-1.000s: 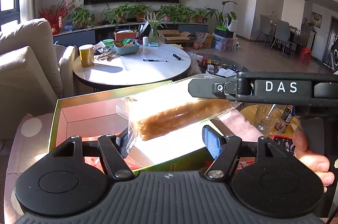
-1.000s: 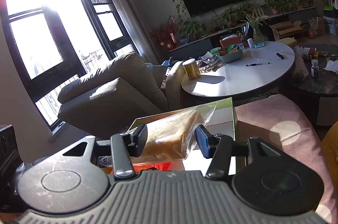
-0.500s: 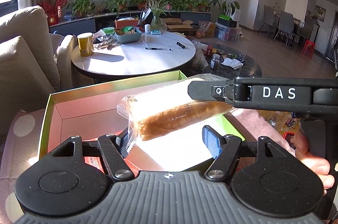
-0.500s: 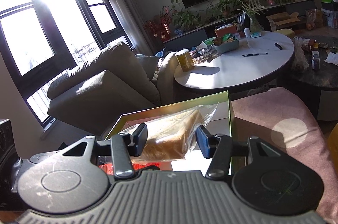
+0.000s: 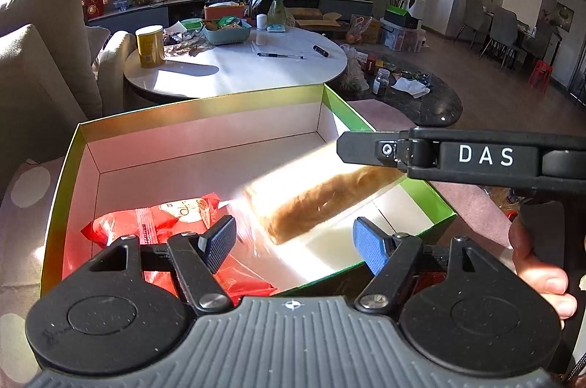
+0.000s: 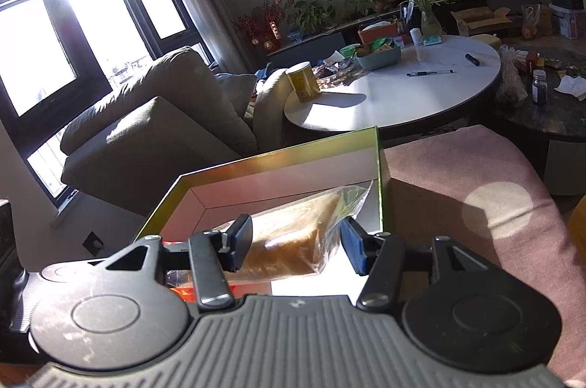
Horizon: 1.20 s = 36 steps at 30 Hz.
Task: Organize snacks
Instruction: 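Lower the bread loaf into the green box and open the right gripper, then reach the right gripper to the green-and-white snack bag and grasp it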
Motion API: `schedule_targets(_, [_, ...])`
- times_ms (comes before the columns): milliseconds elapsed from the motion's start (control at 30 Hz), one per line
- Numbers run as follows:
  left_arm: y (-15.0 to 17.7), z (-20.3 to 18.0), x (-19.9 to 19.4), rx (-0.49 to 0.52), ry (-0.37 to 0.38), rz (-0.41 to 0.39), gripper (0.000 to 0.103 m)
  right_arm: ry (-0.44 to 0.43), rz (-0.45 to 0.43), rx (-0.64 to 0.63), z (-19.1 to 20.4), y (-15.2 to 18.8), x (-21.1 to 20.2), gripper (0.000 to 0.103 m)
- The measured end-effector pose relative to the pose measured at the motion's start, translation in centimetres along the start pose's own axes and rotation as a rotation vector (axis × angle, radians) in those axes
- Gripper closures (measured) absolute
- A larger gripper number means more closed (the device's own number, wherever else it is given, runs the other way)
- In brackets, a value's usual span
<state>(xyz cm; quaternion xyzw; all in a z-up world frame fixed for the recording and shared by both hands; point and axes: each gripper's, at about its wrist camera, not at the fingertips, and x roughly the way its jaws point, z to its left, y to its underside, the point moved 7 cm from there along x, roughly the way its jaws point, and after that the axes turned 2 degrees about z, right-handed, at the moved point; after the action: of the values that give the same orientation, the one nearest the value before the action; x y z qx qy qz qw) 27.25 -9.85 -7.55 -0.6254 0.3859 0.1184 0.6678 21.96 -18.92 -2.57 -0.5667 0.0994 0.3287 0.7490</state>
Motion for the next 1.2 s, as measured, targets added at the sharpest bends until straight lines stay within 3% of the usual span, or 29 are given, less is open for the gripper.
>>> schedule_targets(100, [-0.1, -0.1, -0.8, 0.012, -0.016, -0.021, 0.027, 0.019, -0.004, 0.007, -0.4, -0.1, -0.3, 0.043])
schedule_targets(767, [0.5, 1.0, -4.4, -0.028, -0.059, -0.083, 0.021, -0.026, -0.032, -0.063, 1.9, -0.1, -3.5, 0.043])
schedule_targets(1200, [2.1, 3.8, -9.9, -0.112, -0.113, -0.152, 0.018, -0.028, -0.017, -0.095, 4.0, 1.0, -5.8, 0.041])
